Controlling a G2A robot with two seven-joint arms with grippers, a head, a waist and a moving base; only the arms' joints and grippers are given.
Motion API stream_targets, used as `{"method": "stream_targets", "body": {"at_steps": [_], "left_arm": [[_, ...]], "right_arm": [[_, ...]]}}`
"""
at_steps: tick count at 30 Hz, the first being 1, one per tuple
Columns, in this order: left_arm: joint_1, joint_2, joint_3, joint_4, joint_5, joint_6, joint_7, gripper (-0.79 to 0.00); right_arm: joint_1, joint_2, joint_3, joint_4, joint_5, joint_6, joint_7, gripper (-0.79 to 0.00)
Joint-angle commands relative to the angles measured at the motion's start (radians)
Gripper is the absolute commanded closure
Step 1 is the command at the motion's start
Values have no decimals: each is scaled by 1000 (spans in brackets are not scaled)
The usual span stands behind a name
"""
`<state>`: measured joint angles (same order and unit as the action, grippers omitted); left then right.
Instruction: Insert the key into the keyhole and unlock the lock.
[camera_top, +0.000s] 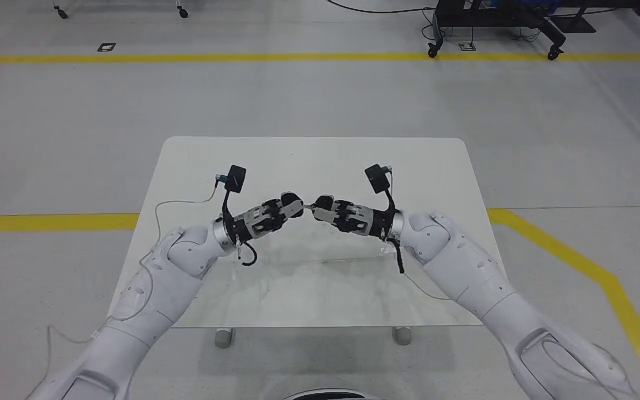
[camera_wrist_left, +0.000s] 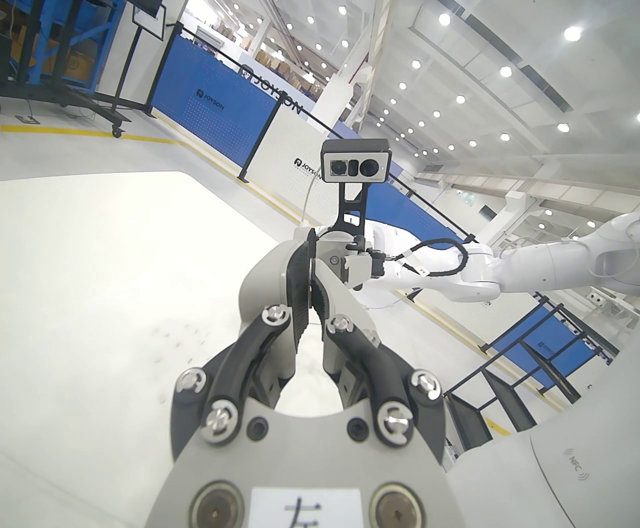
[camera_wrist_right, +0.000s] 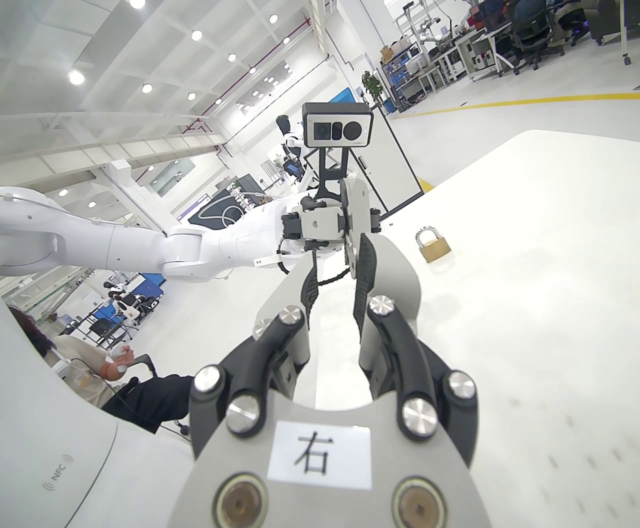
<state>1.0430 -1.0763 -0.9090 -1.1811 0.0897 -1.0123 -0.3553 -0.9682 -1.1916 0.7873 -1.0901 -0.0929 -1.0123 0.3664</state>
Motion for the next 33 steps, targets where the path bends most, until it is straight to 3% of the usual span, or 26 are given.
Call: {"method": "stream_targets", "body": {"at_steps": [1, 8, 9, 16, 17, 18, 19, 27, 33], "left_arm": [[0, 0, 3, -1, 1, 0, -3, 0], [-6, 1, 10, 3, -6, 0, -14, 0], [-6, 1, 11, 4, -8, 0, -15, 0], [-9, 3, 12, 8, -11, 0, -18, 0], [-9, 3, 11, 10, -11, 0, -16, -163], [-9, 3, 10, 12, -11, 0, -15, -714], [-9, 4, 7, 12, -9, 0, -13, -785], [7, 28, -74, 0, 67, 0, 27, -785], [69, 76, -218, -82, 199, 0, 54, -785]], "right_arm": [[1, -1, -1, 2, 3, 0, 1, -169], [8, -5, -10, 10, 15, 0, 15, -62], [9, -5, -10, 13, 16, 0, 17, 0], [16, -8, -16, 22, 24, 0, 37, 0], [17, -8, -16, 23, 23, 0, 38, 0], [17, -8, -15, 23, 22, 0, 38, 0], [17, -8, -11, 22, 21, 0, 35, 0], [-27, 34, 106, -28, -106, 0, -43, 0], [-115, 84, 236, -121, -278, 0, -167, 0]]}}
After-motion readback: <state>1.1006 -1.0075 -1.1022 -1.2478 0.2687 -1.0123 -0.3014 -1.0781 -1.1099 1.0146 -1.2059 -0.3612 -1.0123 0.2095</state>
